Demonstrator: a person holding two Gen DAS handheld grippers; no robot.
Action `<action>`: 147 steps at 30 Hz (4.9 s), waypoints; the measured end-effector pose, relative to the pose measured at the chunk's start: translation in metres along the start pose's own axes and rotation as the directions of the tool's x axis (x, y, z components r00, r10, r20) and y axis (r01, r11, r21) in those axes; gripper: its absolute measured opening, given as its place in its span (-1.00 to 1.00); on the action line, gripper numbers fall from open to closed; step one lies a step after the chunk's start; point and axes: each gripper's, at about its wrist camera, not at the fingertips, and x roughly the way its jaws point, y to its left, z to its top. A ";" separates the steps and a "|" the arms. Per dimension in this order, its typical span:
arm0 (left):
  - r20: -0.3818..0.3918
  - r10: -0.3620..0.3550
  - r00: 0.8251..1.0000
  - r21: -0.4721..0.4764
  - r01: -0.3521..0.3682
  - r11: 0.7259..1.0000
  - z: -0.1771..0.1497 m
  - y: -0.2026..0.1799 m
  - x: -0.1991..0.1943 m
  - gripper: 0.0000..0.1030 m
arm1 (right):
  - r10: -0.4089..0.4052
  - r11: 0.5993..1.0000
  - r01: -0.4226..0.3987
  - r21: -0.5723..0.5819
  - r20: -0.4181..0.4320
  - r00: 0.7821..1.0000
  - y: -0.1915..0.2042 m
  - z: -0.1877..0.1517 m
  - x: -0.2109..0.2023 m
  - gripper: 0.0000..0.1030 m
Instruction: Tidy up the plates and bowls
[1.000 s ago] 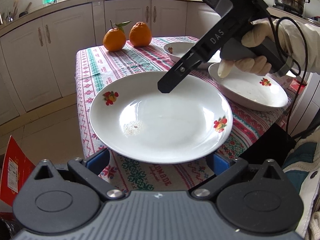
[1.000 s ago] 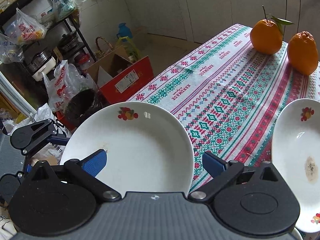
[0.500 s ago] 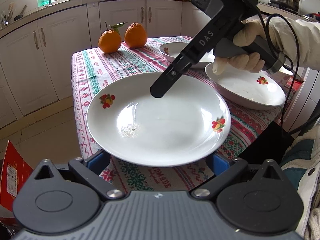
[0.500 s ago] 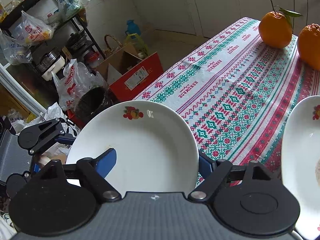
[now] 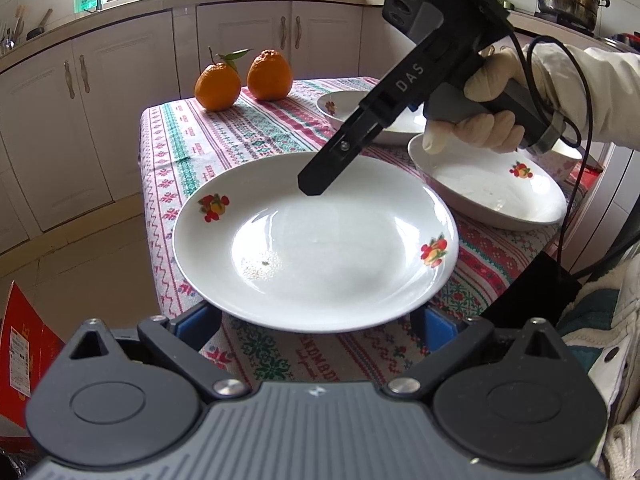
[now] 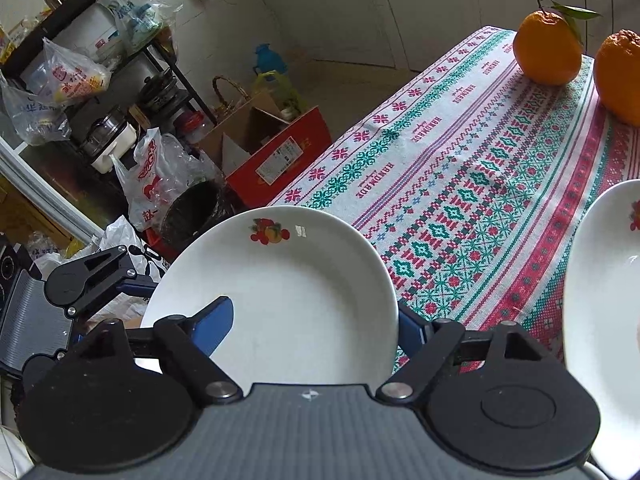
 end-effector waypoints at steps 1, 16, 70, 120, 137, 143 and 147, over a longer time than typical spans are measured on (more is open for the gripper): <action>0.001 0.003 1.000 0.005 -0.003 1.000 0.001 0.000 0.000 0.94 | -0.001 1.000 0.001 0.001 0.002 1.000 0.000 0.001 -0.001 0.71; -0.010 0.001 1.000 0.018 -0.001 1.000 0.020 0.016 0.024 0.94 | -0.025 1.000 0.025 -0.004 0.040 0.999 -0.019 0.027 -0.008 0.71; -0.034 0.000 0.999 0.056 0.002 0.998 0.048 0.036 0.051 0.95 | -0.086 0.996 0.086 0.004 0.071 0.994 -0.051 0.054 0.008 1.00; -0.005 -0.134 0.991 0.184 0.133 0.974 0.030 -0.127 0.043 0.97 | -0.407 0.911 0.375 0.172 0.227 0.885 -0.009 -0.155 -0.165 1.00; 0.007 -0.201 0.980 0.216 0.195 0.957 0.034 -0.135 0.055 0.93 | -0.362 0.920 0.355 0.164 0.011 0.932 -0.055 -0.122 -0.137 0.79; 0.016 -0.207 0.978 0.202 0.200 0.959 0.036 -0.132 0.056 0.92 | -0.354 0.917 0.357 0.179 -0.046 0.934 -0.067 -0.120 -0.126 0.58; 0.013 -0.214 0.977 0.203 0.207 0.957 0.036 -0.132 0.056 0.87 | -0.343 0.921 0.346 0.178 -0.051 0.938 -0.066 -0.119 -0.125 0.51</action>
